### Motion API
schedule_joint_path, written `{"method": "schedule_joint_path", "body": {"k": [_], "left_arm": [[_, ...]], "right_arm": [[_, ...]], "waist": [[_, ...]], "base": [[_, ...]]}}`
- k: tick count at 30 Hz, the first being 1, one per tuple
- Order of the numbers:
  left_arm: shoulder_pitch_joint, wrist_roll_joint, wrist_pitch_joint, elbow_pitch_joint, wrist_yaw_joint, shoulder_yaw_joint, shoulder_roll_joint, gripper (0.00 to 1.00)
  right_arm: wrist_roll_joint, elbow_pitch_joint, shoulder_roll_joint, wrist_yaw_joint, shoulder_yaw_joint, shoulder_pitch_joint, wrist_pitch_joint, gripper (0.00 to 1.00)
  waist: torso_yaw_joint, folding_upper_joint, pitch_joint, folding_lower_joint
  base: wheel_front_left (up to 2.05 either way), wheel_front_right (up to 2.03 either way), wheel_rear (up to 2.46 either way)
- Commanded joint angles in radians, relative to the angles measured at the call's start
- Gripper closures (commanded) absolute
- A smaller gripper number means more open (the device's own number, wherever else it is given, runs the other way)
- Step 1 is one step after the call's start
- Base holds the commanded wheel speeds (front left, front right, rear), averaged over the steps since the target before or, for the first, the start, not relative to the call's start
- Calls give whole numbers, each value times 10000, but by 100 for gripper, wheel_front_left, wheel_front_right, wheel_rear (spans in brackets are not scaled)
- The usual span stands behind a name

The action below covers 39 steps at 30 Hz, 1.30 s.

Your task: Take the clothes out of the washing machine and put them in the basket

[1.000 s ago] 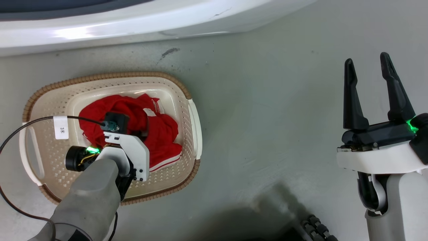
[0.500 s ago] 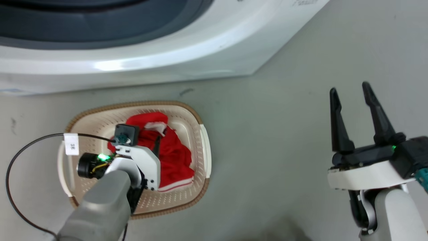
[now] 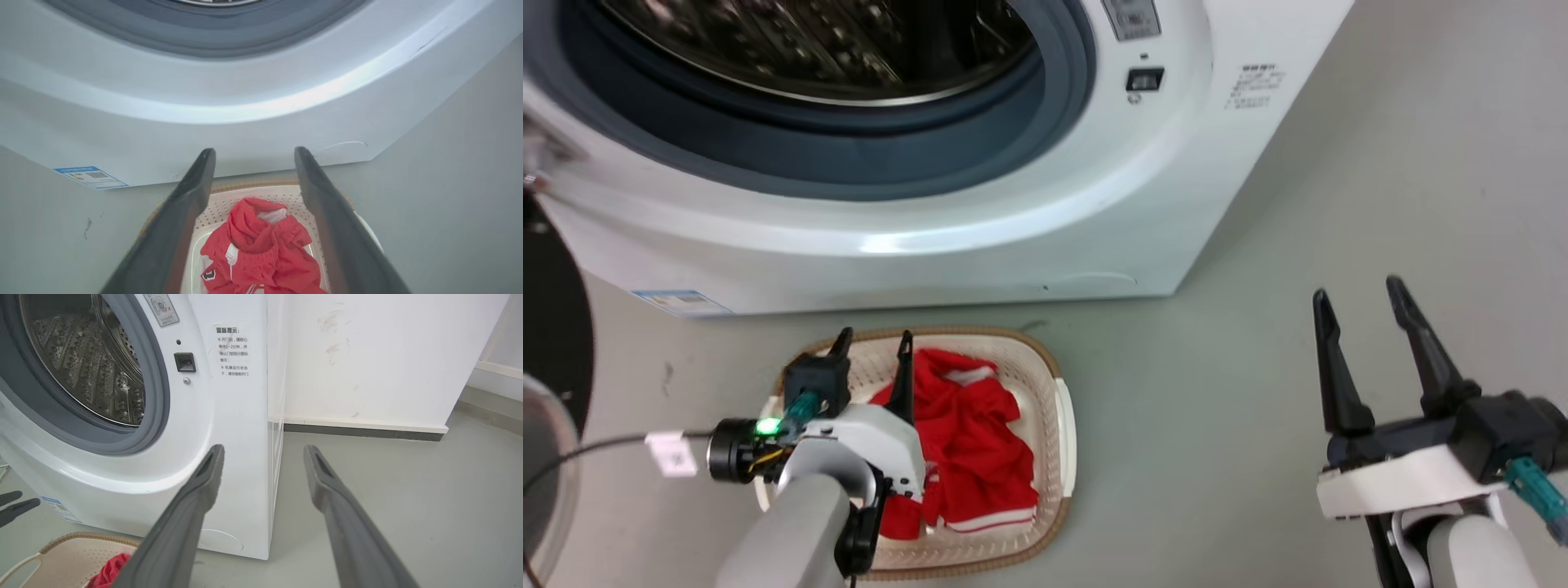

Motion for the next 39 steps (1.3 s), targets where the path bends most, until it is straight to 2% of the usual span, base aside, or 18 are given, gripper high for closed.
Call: {"method": "schedule_joint_path", "body": {"k": [1,7,10,20,29,39], "left_arm": [[504,423,-17,-617,156,544,-80,0],[1984,1740,-19,-2422,265,2269,-516,0],[2624,2308,-20,-3167,177,3009,-760,0],[4383,3687,-20,-5163,-543,4891,-1720,0],[5272,4434,-19,-5644,-1010,5378,-2133,0],[5718,4802,-21,-5729,-1187,5626,-2275,0]], "right_arm": [[-106,67,-2,-7,-35,252,-23,0],[-75,204,0,-7,-148,750,-23,0],[-56,266,0,-7,-152,987,-23,0],[88,250,0,-7,-121,1656,-23,0],[175,286,1,-7,-30,2137,-23,0],[255,314,1,-7,-4,2352,-23,0]], "waist": [[299,0,-610,2],[498,0,-1404,2],[559,0,-1803,2],[615,0,-2914,2],[622,0,-3463,2],[569,0,-3677,2]], "base": [[0,0,0],[0,0,0],[0,0,0],[0,0,0],[0,0,0],[0,0,0]]}}
